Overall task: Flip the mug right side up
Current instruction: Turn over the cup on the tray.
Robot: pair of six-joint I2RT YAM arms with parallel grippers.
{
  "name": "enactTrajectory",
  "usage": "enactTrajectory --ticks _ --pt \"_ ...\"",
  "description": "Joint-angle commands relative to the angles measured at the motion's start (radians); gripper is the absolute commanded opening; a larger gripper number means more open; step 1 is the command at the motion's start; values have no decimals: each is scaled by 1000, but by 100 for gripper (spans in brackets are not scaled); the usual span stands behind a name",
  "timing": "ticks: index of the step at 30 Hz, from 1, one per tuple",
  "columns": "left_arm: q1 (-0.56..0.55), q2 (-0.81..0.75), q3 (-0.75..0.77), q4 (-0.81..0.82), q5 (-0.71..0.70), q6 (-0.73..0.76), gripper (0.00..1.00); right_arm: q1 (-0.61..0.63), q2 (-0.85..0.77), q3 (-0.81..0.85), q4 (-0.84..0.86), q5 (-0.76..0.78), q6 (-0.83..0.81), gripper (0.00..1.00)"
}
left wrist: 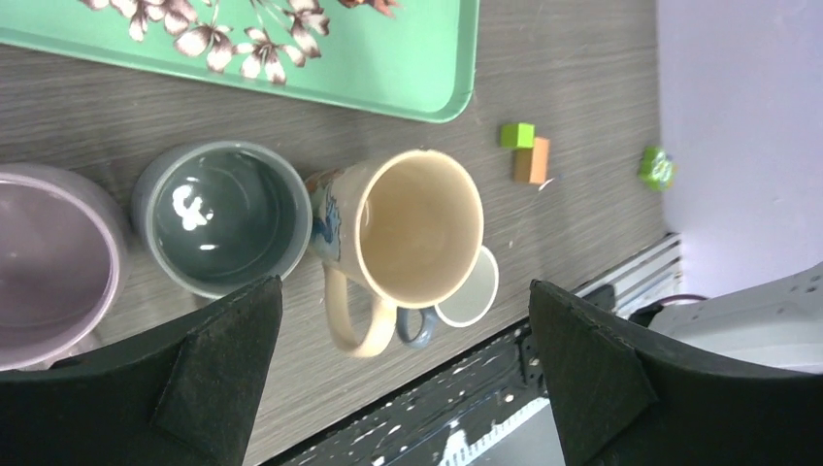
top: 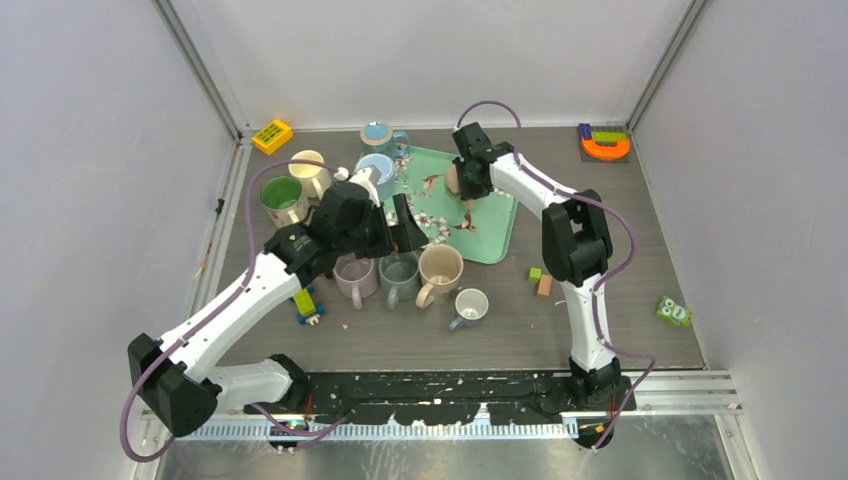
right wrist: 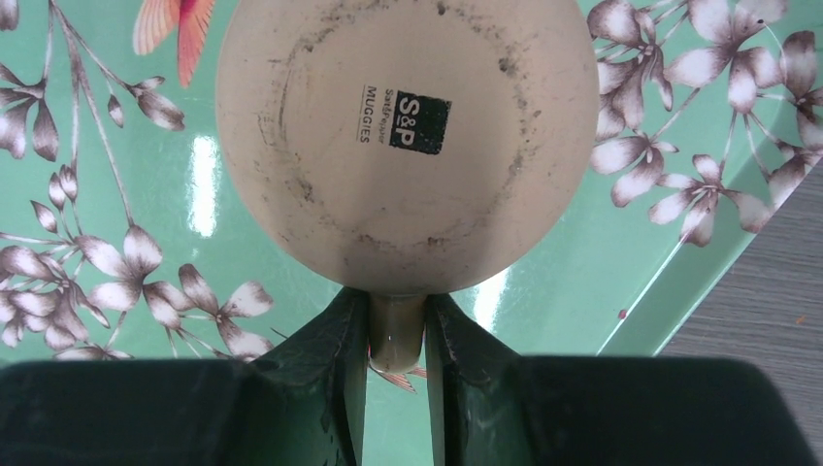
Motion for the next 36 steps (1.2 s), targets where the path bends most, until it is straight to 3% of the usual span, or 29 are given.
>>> enactTrajectory --ticks 1,8,17,25,36 --pt "88 3 -9 131 142 -48 100 -16 -137 4 31 -40 40 0" --pt "215 1 -1 176 260 -68 100 -38 -236 6 84 -141 153 1" --pt "314 27 -52 370 422 -200 97 -42 -388 -57 236 -333 360 1" --pt "333 71 -69 548 486 -344 90 -42 -550 -291 607 -538 708 1" --pt "354 127 -84 754 555 -531 67 -18 -588 -492 1073 -666 1067 1"
